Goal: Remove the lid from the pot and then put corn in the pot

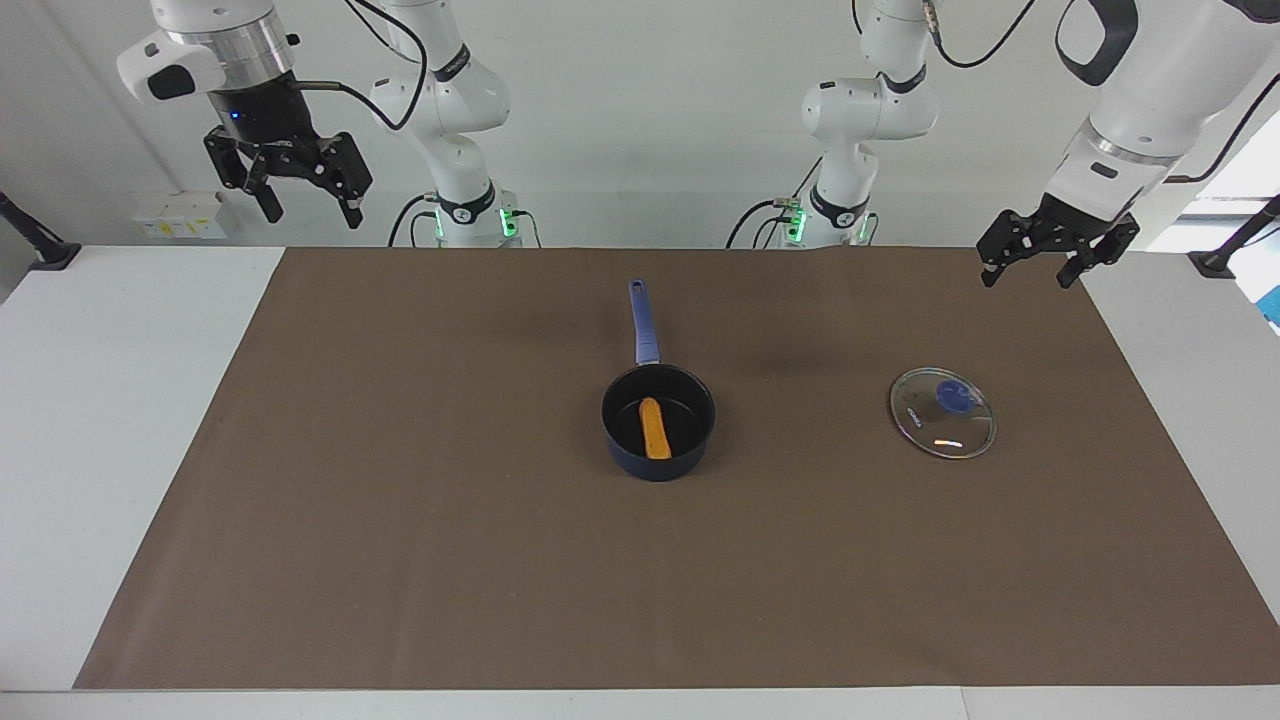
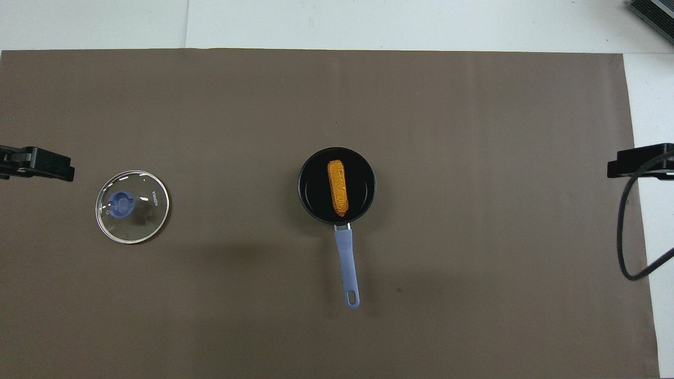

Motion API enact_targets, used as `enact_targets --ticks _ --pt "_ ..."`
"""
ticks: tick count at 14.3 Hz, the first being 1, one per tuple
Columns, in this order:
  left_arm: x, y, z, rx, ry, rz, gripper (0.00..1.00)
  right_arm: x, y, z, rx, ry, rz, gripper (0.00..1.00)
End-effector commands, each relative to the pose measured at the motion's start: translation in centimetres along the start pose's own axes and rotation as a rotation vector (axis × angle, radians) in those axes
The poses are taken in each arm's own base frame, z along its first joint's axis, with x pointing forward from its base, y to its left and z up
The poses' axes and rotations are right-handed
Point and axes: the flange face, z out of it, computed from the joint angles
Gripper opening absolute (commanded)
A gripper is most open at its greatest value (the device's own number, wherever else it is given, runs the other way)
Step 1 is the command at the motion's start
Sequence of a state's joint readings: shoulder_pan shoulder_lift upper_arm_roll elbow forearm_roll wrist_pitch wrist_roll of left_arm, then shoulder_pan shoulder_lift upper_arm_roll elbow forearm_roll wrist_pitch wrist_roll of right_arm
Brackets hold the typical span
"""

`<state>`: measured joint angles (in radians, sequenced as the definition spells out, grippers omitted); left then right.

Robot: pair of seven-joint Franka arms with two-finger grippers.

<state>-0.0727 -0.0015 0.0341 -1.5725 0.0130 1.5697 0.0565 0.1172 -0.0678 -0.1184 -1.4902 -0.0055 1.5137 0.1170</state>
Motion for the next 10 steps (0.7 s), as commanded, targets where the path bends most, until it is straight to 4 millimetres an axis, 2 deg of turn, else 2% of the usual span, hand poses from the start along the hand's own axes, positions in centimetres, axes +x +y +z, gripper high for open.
enact_targets --ticks 1,10 --pt "-0.68 0.09 -0.34 -0.01 -0.015 -0.002 1.0 -0.01 1.01 0.0 -0.012 0.016 -0.018 1.0" --pt "-0.79 0.49 -0.41 -0.024 -0.016 -0.003 1.0 -0.74 0.31 0.36 0.0 -0.022 -0.022 1.0"
